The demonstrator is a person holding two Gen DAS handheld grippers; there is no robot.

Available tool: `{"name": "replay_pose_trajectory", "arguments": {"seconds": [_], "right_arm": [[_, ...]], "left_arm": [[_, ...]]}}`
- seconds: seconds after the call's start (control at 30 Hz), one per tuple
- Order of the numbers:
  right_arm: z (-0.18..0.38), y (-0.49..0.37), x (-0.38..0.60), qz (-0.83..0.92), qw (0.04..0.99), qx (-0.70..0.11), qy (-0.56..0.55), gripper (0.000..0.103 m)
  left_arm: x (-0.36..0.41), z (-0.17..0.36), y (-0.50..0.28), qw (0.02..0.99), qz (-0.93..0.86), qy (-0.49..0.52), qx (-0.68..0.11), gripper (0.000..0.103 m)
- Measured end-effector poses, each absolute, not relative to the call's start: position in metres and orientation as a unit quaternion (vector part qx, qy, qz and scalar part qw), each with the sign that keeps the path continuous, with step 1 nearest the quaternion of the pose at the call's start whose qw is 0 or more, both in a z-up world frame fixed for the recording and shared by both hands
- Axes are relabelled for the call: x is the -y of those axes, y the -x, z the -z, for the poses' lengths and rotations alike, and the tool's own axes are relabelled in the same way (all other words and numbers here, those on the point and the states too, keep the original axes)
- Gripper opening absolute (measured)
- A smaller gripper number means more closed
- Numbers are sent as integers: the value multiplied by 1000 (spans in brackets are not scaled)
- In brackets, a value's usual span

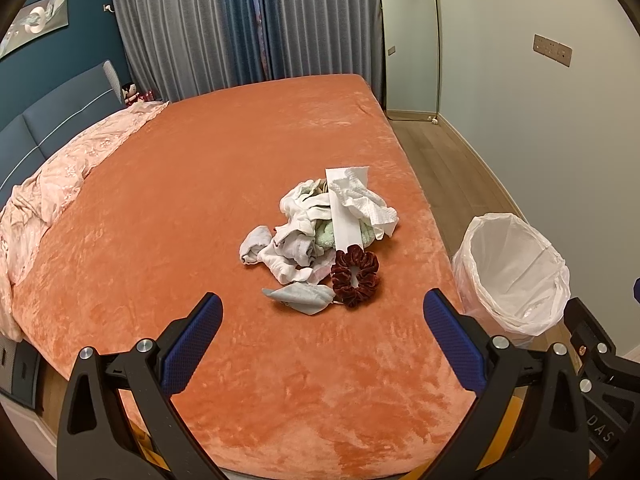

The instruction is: Collect trash

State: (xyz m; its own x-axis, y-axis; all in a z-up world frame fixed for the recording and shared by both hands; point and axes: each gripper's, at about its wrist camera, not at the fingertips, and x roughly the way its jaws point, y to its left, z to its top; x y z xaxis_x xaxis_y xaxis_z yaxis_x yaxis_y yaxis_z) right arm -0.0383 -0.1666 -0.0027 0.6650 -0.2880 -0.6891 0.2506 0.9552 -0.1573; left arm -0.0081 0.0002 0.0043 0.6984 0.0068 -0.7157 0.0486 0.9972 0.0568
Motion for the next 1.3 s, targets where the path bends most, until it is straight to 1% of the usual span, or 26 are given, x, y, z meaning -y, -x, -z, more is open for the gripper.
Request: {"name": "replay_pose_trajectory", "arguments": {"seconds": [1.3], "right_arm": [[1, 37, 166, 161, 912, -377, 26, 96]], "left_arm": [[1, -5, 5, 922, 9, -36, -385, 96]]}}
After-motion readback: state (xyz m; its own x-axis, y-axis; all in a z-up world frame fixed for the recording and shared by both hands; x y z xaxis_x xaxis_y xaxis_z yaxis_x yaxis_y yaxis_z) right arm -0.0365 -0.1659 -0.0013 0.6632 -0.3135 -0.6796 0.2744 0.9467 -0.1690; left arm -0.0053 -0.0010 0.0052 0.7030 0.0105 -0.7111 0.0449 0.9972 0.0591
